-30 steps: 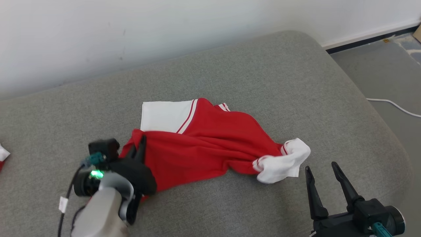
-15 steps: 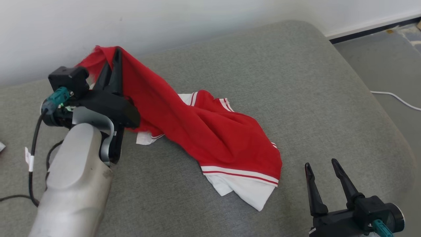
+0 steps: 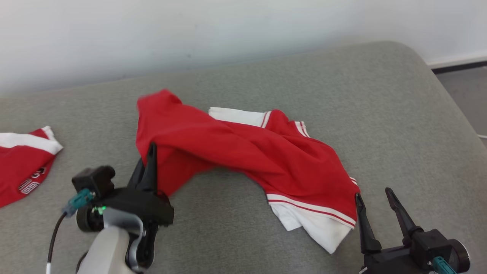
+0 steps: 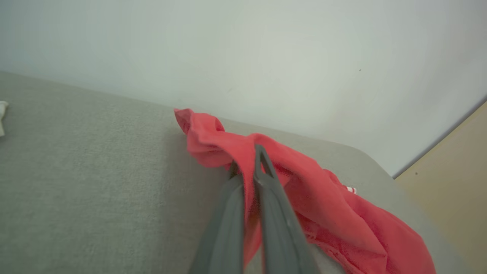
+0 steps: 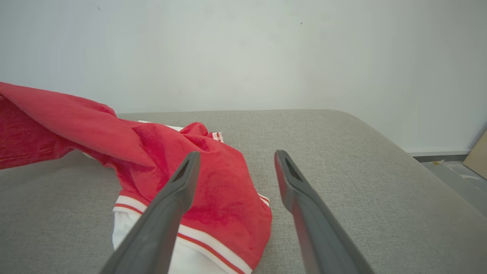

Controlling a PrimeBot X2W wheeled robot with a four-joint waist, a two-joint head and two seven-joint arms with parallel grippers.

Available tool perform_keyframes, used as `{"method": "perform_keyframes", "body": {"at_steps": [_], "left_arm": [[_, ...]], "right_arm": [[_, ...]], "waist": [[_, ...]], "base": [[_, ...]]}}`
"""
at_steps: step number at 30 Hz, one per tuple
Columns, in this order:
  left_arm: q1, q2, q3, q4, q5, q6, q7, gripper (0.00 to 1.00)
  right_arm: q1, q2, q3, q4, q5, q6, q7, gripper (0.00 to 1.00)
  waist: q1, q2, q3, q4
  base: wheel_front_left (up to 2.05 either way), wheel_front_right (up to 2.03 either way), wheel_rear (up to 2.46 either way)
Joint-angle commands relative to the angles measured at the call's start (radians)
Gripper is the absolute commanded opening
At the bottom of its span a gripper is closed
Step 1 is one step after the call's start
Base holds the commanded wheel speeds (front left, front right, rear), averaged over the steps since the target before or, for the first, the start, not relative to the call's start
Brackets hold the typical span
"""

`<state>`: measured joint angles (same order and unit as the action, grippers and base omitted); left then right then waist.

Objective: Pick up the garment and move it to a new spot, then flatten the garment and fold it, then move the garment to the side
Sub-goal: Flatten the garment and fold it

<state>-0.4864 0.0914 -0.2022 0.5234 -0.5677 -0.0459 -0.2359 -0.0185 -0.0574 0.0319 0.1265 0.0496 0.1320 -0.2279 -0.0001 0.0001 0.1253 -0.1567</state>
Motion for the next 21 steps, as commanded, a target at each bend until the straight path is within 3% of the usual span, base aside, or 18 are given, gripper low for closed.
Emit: {"method": "perform_keyframes", "body": {"at_steps": [1,4,7,11,14,21], "left_arm": [[0.040,0.007,0.003,-0.036,-0.014,0.009,0.020,0.00],[0.126,0.024,0.013,-0.146,-0.034,0.037,0.086,0.00],[0.238,0.055,0.025,-0.313,-0.044,0.094,0.167,0.00],[0.326,0.099,0.031,-0.419,-0.030,0.143,0.233,0.00],[0.333,0.140,0.026,-0.395,0.006,0.160,0.253,0.00],[0.233,0.194,0.024,-0.214,0.066,0.149,0.206,0.00]], "right_arm": [[0.008,-0.005,0.000,-0.004,0.000,-0.003,0.004,1.00],[0.014,-0.005,0.001,-0.007,0.001,-0.003,0.008,1.00],[0.019,-0.005,0.001,-0.011,0.002,-0.003,0.012,1.00],[0.018,-0.005,0.002,-0.015,0.004,-0.003,0.012,1.00],[0.006,-0.004,0.010,-0.017,0.005,-0.003,0.011,1.00],[-0.023,-0.012,0.032,-0.014,0.008,-0.003,0.014,1.00]], "waist": [[0.0001,-0.0001,-0.032,0.046],[0.0001,-0.0001,-0.045,0.063],[0.0001,-0.0001,-0.049,0.071],[0.0001,-0.0001,-0.040,0.068],[0.0001,-0.0001,-0.024,0.060],[0.0001,-0.0001,0.006,0.024]], "base": [[0.00,0.00,0.00],[0.00,0.00,0.00],[0.00,0.00,0.00],[0.00,0.00,0.00],[0.00,0.00,0.00],[0.00,0.00,0.00]]}}
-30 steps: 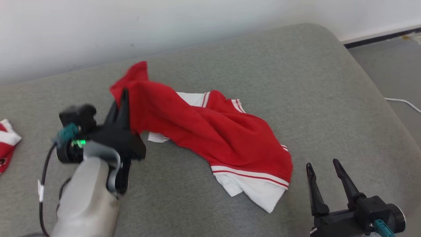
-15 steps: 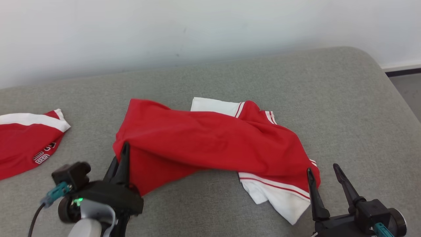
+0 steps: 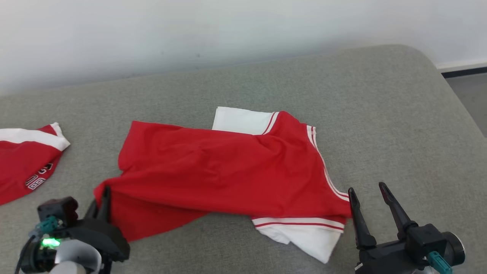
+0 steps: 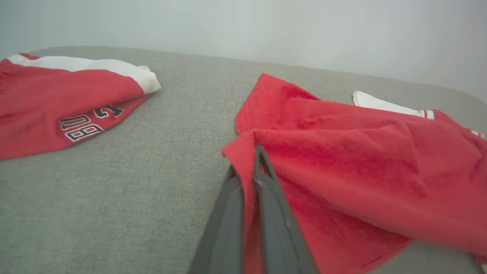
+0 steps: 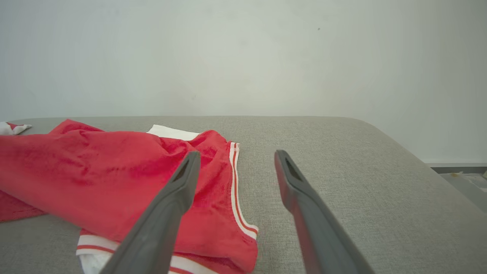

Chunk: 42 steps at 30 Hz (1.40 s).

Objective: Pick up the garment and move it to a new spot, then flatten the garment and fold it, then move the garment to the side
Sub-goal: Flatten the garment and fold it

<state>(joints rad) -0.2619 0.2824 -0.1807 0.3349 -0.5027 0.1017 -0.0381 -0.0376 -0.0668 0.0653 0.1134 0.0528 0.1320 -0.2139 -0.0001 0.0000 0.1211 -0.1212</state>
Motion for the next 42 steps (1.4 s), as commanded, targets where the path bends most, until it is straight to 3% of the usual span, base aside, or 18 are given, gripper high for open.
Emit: {"method": "perform_keyframes", "body": {"at_steps": [1,3,7,12,16,20,28,35,42], "left_arm": [[-0.012,0.006,0.003,0.009,0.004,-0.004,-0.012,0.00],[-0.042,0.014,-0.001,0.079,0.021,-0.002,-0.036,1.00],[-0.079,0.008,0.010,0.179,0.015,-0.005,-0.077,1.00],[-0.043,-0.007,0.022,0.199,0.007,-0.008,-0.163,1.00],[0.023,-0.021,0.054,0.126,0.011,-0.005,-0.217,1.00],[0.107,-0.056,0.093,-0.037,0.040,-0.023,-0.227,1.00],[0.295,-0.157,0.170,-0.300,0.163,-0.124,-0.226,1.00],[0.387,-0.208,0.175,-0.358,0.235,-0.180,-0.226,1.00],[0.399,-0.225,0.185,-0.366,0.255,-0.197,-0.226,1.00]], "right_arm": [[-0.007,-0.003,0.001,0.000,0.007,-0.003,0.000,1.00],[-0.012,-0.007,0.005,0.003,0.008,-0.003,-0.001,1.00],[-0.012,-0.007,0.000,0.005,0.009,-0.003,-0.003,1.00],[0.011,-0.007,-0.019,0.006,0.004,-0.003,-0.003,1.00],[0.025,-0.008,-0.039,0.002,0.001,-0.003,0.002,1.00],[0.042,-0.016,-0.058,-0.006,0.003,-0.003,0.012,1.00],[0.057,-0.041,-0.059,0.007,0.042,-0.003,0.076,1.00],[0.054,-0.050,-0.072,0.041,0.105,-0.003,0.166,1.00],[-0.046,-0.076,-0.098,0.128,0.174,-0.003,0.369,1.00]], "waist": [[0.0001,0.0000,0.014,-0.018],[0.0001,0.0000,0.018,-0.030],[0.0001,0.0000,0.015,-0.042],[0.0001,0.0000,-0.011,-0.026],[0.0001,0.0000,-0.042,0.003],[0.0001,0.0000,-0.071,0.036],[0.0001,0.0000,-0.109,0.078],[0.0001,0.0000,-0.118,0.102],[0.0001,0.0000,-0.094,0.109]], "base": [[0.00,0.00,0.00],[0.00,0.00,0.00],[0.00,0.00,0.00],[0.00,0.00,0.00],[0.00,0.00,0.00],[0.00,0.00,0.00],[0.00,0.00,0.00],[0.00,0.00,0.00],[0.00,0.00,0.00]]}}
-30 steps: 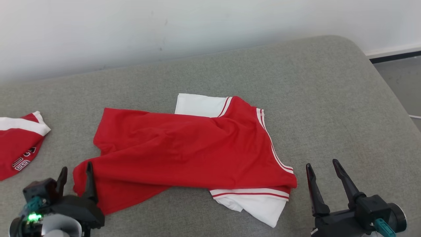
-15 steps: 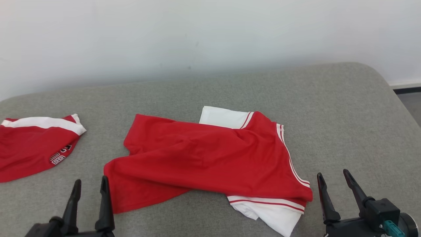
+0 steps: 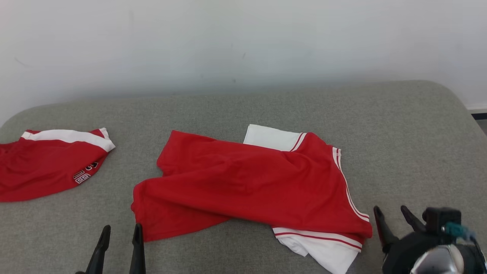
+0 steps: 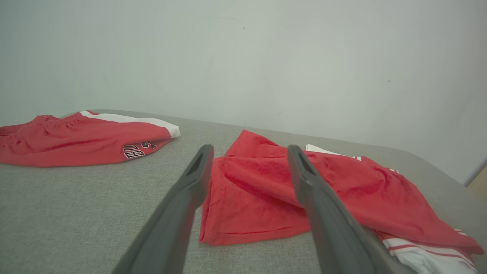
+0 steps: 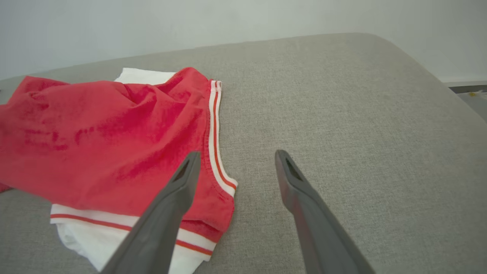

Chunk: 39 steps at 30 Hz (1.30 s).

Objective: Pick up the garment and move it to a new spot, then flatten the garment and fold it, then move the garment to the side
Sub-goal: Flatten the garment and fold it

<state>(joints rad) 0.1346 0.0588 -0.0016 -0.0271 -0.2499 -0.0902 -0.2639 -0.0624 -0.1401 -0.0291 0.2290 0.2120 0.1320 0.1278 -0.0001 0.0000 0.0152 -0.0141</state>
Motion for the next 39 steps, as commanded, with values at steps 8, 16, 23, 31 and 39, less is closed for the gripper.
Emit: {"method": "perform_keyframes", "body": {"at_steps": [8,16,23,31,39], "left_arm": [[-0.040,-0.006,0.006,0.003,0.023,-0.016,-0.001,1.00],[-0.073,-0.008,0.002,0.050,0.020,-0.018,-0.001,1.00],[-0.100,-0.008,0.000,0.076,0.023,-0.020,-0.001,1.00],[-0.132,-0.008,-0.005,0.065,0.031,-0.026,-0.001,1.00],[-0.156,-0.008,-0.028,0.052,0.032,-0.031,-0.001,1.00]], "right_arm": [[-0.189,-0.039,0.003,0.135,0.052,-0.002,0.262,1.00],[-0.308,-0.049,0.069,0.279,0.114,-0.003,0.396,1.00],[-0.354,-0.065,0.142,0.367,0.131,-0.002,0.451,0.35],[-0.483,-0.129,0.114,0.373,0.061,-0.003,0.385,0.00],[-0.616,-0.166,0.052,0.400,-0.011,-0.003,0.375,0.00]], "waist": [[0.0001,0.0000,0.064,0.017],[0.0001,0.0000,0.107,0.051],[0.0001,0.0000,0.131,0.073],[0.0001,0.0000,0.174,0.081],[0.0001,0.0000,0.224,0.113]], "base": [[0.00,0.00,0.00],[0.00,0.00,0.00],[0.00,0.00,0.00],[0.00,0.00,0.00],[0.00,0.00,0.00]]}}
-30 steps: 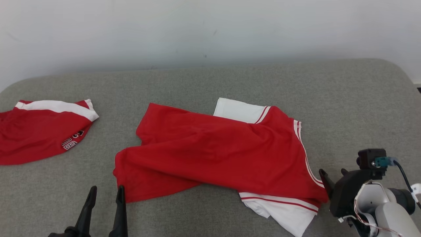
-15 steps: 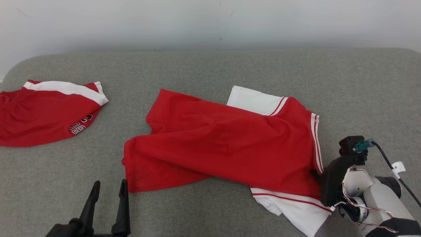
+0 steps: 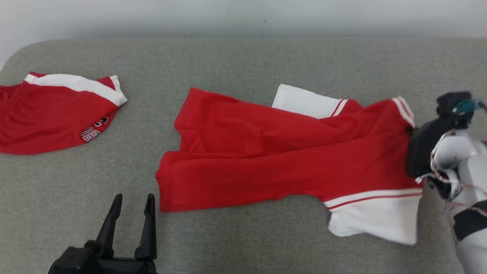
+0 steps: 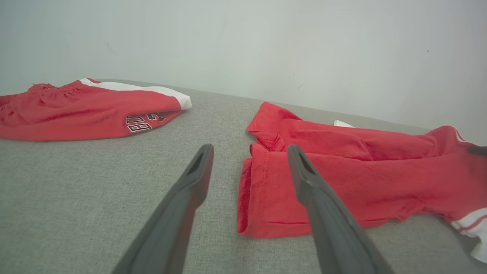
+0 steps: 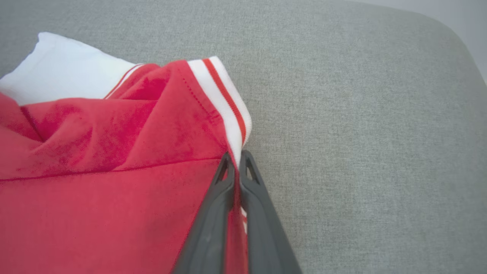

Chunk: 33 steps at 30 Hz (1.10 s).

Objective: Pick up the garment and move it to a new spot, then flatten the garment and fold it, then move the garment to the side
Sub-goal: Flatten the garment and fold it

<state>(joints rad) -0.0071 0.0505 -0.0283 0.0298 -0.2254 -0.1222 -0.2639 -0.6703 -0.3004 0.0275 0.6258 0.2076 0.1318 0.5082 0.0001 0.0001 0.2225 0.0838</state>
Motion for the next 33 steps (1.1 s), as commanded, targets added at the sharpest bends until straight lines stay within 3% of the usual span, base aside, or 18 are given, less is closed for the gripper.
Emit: {"method": "perform_keyframes", "body": {"at_steps": [1,6,7,8,9,18,26,33], "left_arm": [[-0.017,0.000,-0.004,-0.006,0.007,0.000,-0.001,1.00],[-0.042,0.000,-0.018,-0.007,0.006,-0.005,-0.001,1.00],[-0.048,0.000,-0.021,-0.006,0.006,-0.005,-0.001,1.00],[-0.048,0.000,-0.021,-0.006,0.006,-0.005,-0.001,1.00],[-0.052,0.000,-0.022,-0.004,0.006,-0.006,-0.001,1.00],[-0.035,0.000,-0.003,0.020,-0.008,-0.008,-0.001,1.00],[0.004,0.000,0.036,0.059,0.002,-0.008,-0.001,1.00],[0.031,0.000,0.067,0.085,0.023,-0.004,-0.001,1.00]], "right_arm": [[-0.025,-0.007,-0.012,0.017,-0.014,-0.002,-0.012,0.00],[-0.109,-0.003,-0.042,0.069,-0.073,-0.002,-0.105,0.00],[-0.119,0.001,-0.040,0.080,-0.079,-0.002,-0.130,0.27],[-0.119,0.001,-0.040,0.080,-0.079,-0.002,-0.130,0.27],[-0.124,0.009,-0.040,0.095,-0.085,-0.002,-0.150,1.00],[-0.082,0.018,-0.028,0.129,-0.120,-0.002,-0.370,1.00],[0.122,0.031,0.038,-0.027,-0.060,-0.002,-0.657,1.00],[0.335,0.062,0.036,-0.159,-0.056,-0.002,-0.750,1.00]], "waist": [[-0.0001,-0.0001,0.023,0.020],[-0.0001,-0.0001,0.049,0.047],[-0.0001,-0.0001,0.052,0.052],[-0.0001,-0.0001,0.052,0.052],[-0.0001,-0.0001,0.052,0.054],[-0.0001,-0.0001,-0.013,0.037],[-0.0001,-0.0001,-0.123,-0.024],[-0.0001,-0.0001,-0.199,-0.080]], "base": [[0.00,0.00,0.00],[0.00,0.00,0.00],[0.00,0.00,0.00],[0.00,0.00,0.00],[0.00,0.00,0.00],[0.00,0.00,0.00],[0.00,0.00,0.00],[0.00,0.00,0.00]]}}
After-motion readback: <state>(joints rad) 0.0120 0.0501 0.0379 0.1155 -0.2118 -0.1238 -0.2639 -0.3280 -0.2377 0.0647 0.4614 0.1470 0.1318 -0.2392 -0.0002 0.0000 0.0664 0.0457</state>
